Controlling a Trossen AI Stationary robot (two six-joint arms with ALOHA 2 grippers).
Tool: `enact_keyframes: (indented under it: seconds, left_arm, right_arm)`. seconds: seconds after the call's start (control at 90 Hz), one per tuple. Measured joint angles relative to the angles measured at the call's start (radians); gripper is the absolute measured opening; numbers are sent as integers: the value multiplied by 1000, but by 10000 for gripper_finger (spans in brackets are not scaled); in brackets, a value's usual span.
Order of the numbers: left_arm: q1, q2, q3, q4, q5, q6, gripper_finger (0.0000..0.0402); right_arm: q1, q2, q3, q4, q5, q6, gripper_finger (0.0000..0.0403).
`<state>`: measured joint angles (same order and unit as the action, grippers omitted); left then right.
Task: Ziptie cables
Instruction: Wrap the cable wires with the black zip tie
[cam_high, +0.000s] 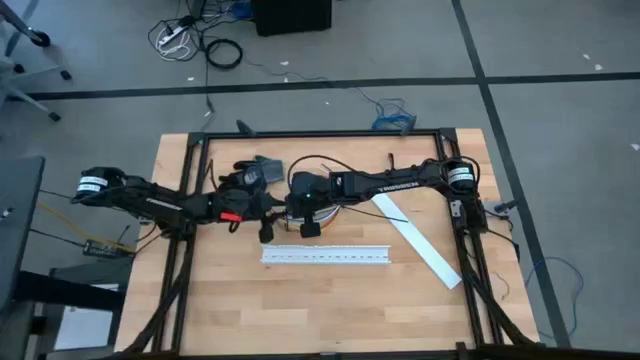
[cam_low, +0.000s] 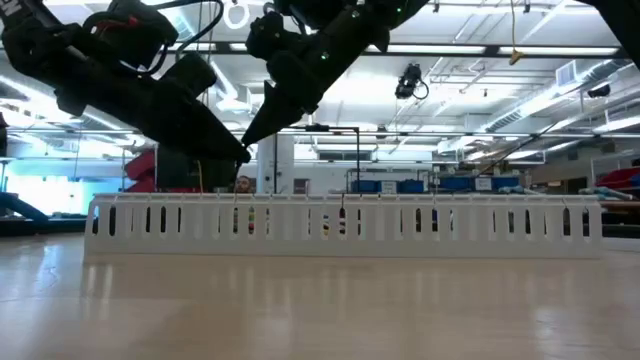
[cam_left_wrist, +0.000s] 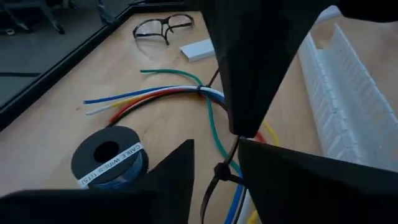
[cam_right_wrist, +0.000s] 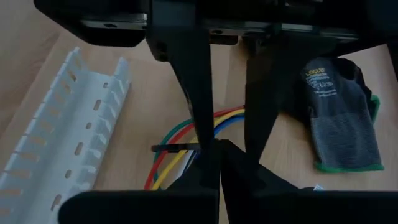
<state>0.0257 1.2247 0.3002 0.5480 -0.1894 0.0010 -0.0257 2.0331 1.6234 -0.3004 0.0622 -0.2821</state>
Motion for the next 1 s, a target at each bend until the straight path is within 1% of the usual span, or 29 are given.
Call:
enact_keyframes:
  seconds: [0.2, 0.389, 0.544, 0.689, 0.811, 0.889, 1.0]
  left_arm:
    - [0, 0, 0, 0, -1, 7, 50]
    - [0, -2, 0, 3, -5, 21, 21]
    - [0, -2, 0, 2, -5, 21, 19]
    - [0, -2, 0, 0, -5, 22, 19]
    - [0, -1, 0, -1, -5, 35, 19]
    - [0, -1, 0, -1, -28, 49, 19]
    - [0, -2, 0, 0, -56, 53, 19]
  right_arm:
    - [0, -3, 0, 6, 18, -1, 0]
    - [7, -37, 0, 14, 59, -15, 0]
    - [13, -64, 0, 12, 65, -19, 0]
    - [23, -82, 0, -11, 116, -25, 0]
    - [28, -95, 0, -17, 128, -27, 0]
    - [31, -100, 0, -14, 139, -28, 0]
    - [31, -104, 0, -18, 196, -41, 0]
